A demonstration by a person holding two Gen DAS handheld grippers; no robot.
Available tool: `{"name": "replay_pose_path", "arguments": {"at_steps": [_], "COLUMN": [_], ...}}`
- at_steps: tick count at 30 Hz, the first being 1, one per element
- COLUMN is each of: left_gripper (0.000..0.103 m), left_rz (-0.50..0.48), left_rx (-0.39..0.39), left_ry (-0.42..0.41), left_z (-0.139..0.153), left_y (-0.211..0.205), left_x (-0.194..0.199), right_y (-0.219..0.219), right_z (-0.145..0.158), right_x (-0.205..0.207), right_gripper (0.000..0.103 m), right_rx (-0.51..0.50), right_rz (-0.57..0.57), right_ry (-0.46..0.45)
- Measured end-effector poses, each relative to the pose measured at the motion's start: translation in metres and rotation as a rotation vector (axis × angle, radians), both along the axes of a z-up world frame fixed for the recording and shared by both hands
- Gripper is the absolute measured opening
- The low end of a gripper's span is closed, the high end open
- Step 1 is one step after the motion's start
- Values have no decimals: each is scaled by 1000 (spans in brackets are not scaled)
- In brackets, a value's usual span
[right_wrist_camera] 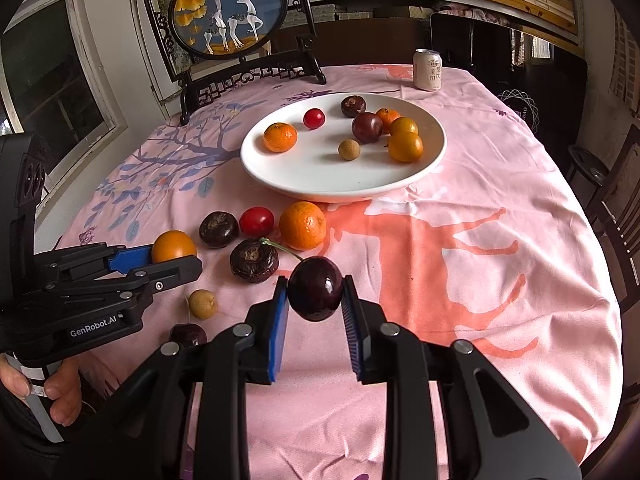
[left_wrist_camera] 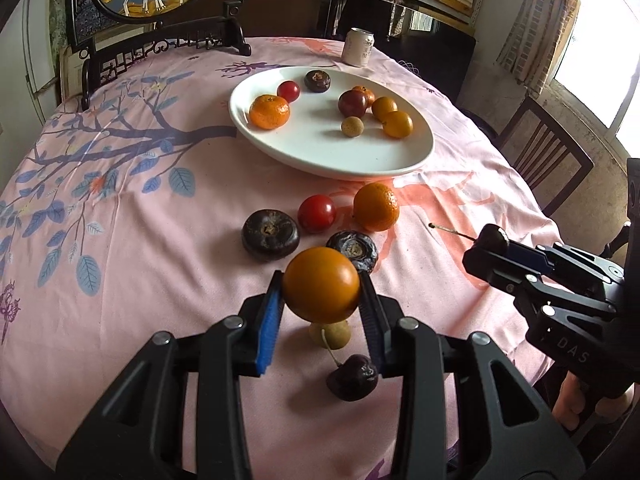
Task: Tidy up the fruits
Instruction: 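Carry the cherry and the orange to the white plate and open both tools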
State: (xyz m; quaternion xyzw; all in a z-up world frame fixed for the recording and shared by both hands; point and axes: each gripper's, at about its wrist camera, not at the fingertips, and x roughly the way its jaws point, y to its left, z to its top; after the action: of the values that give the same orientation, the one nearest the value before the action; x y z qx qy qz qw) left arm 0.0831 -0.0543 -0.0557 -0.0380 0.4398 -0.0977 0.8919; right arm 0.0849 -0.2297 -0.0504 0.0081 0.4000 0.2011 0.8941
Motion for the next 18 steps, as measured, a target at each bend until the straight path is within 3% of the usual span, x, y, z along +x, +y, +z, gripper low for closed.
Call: {"name": "replay_pose_path", "arguments": {"at_steps": [8,14,18], "left_gripper": [37,37,37], "left_rz": [-24,-1,34], "left_rx": [30,60,86], "left_ry": [-4,31,69], "left_z": [23,46,37], "left_y": [2,0,-16], "left_x": [34,127,197], "right_y": [-3,1,18], "right_z": [0,22,25], "right_x": [15,75,139], "right_gripper": [27,27,27], "right_rx": [3,-37,-113], "right_rz": [2,2,-16], "right_ry": [18,-20,-58]}}
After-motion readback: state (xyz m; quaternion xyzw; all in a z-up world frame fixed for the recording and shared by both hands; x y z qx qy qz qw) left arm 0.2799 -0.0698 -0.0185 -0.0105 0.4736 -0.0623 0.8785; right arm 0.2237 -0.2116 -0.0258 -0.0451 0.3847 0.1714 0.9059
